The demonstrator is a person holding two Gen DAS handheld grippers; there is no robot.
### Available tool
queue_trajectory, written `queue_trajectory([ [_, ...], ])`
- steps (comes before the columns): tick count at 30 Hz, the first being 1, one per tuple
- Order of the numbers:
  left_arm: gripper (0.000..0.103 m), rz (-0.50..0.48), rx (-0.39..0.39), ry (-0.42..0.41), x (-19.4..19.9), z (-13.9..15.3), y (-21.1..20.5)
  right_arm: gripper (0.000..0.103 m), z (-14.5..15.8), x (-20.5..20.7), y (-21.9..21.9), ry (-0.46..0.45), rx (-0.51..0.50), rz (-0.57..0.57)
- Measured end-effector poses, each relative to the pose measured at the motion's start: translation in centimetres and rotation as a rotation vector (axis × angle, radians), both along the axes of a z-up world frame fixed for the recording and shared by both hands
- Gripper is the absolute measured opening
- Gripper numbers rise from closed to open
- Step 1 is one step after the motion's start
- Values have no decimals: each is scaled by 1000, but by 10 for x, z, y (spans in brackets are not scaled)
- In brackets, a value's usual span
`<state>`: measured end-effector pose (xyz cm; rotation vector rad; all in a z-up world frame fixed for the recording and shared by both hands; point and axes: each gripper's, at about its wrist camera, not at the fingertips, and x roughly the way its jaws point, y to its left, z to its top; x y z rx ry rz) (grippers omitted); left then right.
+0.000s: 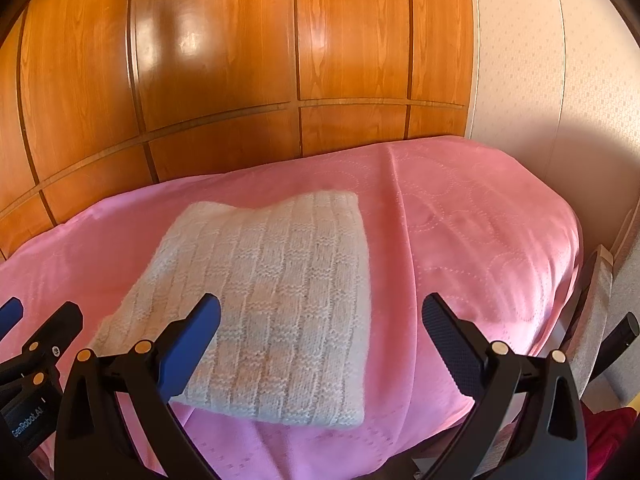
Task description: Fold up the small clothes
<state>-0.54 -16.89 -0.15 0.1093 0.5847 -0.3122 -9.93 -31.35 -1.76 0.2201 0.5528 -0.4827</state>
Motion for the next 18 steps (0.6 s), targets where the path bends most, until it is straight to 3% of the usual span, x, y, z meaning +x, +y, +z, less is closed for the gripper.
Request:
queue_trajectory([
  [18, 98, 7, 11, -17, -2, -1, 4, 101, -6, 4, 0, 23, 15, 16],
])
